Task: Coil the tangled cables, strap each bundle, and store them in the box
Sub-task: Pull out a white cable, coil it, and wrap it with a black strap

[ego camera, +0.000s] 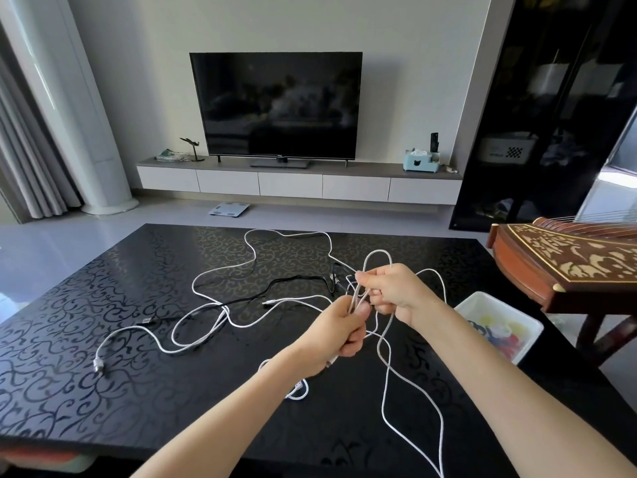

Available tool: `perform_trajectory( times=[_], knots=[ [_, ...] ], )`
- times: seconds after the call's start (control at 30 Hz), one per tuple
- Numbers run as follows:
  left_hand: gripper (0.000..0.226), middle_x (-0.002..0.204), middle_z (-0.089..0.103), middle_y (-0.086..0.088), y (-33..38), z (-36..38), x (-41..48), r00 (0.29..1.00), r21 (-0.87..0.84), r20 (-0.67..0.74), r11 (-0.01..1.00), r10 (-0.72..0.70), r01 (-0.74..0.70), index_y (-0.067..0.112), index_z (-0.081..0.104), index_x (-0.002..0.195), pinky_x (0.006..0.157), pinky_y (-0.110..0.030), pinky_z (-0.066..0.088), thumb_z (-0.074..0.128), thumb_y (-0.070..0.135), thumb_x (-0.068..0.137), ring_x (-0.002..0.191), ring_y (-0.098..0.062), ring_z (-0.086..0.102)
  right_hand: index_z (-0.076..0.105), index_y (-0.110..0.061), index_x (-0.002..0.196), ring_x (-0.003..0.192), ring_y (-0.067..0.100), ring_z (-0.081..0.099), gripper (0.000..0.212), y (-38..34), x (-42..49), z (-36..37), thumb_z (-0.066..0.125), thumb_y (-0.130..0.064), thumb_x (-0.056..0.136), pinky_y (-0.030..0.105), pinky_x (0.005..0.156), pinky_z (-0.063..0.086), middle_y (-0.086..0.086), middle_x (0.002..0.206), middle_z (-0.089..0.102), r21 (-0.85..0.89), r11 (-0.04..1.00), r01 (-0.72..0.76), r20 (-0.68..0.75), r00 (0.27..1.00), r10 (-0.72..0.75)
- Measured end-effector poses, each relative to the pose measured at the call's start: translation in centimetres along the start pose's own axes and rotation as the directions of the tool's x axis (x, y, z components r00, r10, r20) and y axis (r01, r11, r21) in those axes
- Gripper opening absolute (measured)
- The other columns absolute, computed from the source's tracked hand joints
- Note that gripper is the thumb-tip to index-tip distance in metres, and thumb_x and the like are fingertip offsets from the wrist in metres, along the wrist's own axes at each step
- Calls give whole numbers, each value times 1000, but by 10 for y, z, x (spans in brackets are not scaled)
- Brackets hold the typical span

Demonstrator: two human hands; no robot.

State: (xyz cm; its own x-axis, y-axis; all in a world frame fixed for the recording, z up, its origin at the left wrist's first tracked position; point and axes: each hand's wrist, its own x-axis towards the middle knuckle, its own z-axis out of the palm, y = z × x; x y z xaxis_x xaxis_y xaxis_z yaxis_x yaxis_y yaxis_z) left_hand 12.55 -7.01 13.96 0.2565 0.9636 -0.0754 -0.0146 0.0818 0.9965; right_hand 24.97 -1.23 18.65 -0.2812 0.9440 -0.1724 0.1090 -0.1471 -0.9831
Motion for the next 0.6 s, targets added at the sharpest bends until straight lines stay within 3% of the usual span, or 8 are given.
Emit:
perform_trajectory(
  times=[0.1,0.17,0.3,0.4,0.47,0.53,0.6],
  knots=[
    [45,48,25,6,1,2,2,1000,-187,2,982,-21,20,12,48,97,35,-14,22,23,49,101,38,-6,20,56,-3,75,29,3,29,19,-2,4,-1,59,-10,92,16,39,31,-5,39,37,59,998,-20,27,999,19],
    [44,48,22,5,-2,1,2,1000,-177,8,984,-4,5,14,49,98,35,-15,22,22,48,102,36,-7,18,59,-3,82,30,4,30,13,-4,5,-2,61,-12,91,19,43,33,-5,39,38,24,999,-27,54,998,26],
    [33,48,24,6,-3,-9,-1,999,-147,28,989,23,-18,13,52,90,35,-15,20,32,36,102,36,-6,19,59,-7,85,33,2,26,21,-6,7,-14,72,-23,80,15,31,22,-7,44,39,-39,997,-60,166,984,66],
    [32,47,24,8,-3,-18,-4,999,-199,29,980,33,-27,12,55,83,34,-14,18,37,31,100,37,-4,19,57,-6,93,34,1,26,41,-10,13,-33,71,-35,69,12,30,21,-7,45,37,262,955,-138,195,977,88],
    [31,48,22,9,-3,-21,-6,999,-281,4,959,36,-34,13,55,80,35,-14,14,38,32,99,38,-3,18,57,-2,96,37,4,31,38,-7,13,-43,68,-33,77,14,33,27,-3,51,38,492,858,-150,161,984,79],
    [29,48,22,9,-3,-22,-5,998,-338,-46,939,42,-55,13,53,79,36,-14,12,40,30,98,38,-2,18,56,3,99,43,8,37,22,5,10,-42,57,-17,90,18,38,34,1,54,42,564,823,-61,89,996,13],
    [26,47,23,10,-1,-20,-2,995,-382,-92,921,43,-75,13,51,77,34,-13,13,41,25,99,37,-1,19,59,4,98,47,12,45,12,21,3,-32,52,-5,93,22,45,41,2,52,49,361,924,128,-54,992,-116]
  ],
)
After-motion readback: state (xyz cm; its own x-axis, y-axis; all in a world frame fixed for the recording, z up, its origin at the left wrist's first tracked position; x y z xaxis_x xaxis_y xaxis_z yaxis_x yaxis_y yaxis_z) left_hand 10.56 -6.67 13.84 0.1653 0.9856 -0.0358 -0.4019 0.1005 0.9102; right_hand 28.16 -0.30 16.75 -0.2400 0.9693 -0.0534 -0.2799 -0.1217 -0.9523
